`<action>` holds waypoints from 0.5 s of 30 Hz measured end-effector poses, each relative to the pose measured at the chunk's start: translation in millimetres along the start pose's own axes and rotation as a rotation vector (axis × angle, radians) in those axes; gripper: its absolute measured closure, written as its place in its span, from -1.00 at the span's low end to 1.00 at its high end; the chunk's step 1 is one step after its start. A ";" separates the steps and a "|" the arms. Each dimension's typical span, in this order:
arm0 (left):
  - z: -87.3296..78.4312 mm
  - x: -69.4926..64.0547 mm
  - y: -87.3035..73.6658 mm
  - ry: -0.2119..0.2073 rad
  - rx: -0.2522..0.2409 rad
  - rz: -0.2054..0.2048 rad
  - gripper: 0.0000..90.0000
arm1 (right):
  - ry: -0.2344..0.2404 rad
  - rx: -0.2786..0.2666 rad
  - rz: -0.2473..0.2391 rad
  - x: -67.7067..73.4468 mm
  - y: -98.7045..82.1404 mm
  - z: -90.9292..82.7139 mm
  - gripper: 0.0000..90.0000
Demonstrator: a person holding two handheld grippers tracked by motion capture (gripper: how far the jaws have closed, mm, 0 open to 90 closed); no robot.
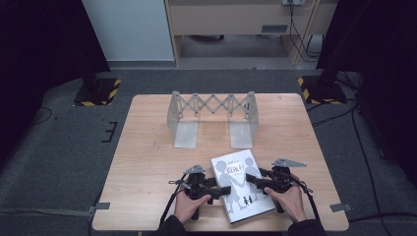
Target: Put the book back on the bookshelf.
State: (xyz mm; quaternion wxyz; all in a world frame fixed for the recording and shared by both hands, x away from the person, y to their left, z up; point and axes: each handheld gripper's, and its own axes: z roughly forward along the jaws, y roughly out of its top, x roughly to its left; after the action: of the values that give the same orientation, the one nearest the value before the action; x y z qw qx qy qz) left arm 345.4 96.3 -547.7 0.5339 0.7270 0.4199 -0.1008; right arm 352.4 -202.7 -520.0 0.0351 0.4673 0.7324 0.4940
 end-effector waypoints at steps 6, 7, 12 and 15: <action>-1.8 4.3 -0.5 -0.030 -0.014 -0.034 -0.68 | 0.040 -0.014 0.013 6.1 0.1 1.4 0.01; -1.8 4.3 -0.5 -0.030 -0.014 -0.034 -0.68 | 0.040 -0.014 0.013 6.1 0.1 1.4 0.01; -3.5 7.4 -1.6 -0.039 -0.040 -0.072 -0.66 | 0.081 -0.001 0.020 11.8 1.7 10.2 0.01; -3.2 7.8 -1.5 -0.039 -0.043 -0.077 -0.65 | 0.089 -0.006 0.031 8.6 0.3 11.0 0.01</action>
State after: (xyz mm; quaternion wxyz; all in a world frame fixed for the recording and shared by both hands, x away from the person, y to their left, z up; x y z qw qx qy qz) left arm 348.2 103.1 -552.1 0.5531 0.6965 0.4393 -0.1263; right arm 353.4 -188.9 -521.8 -0.0036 0.4560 0.7244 0.5170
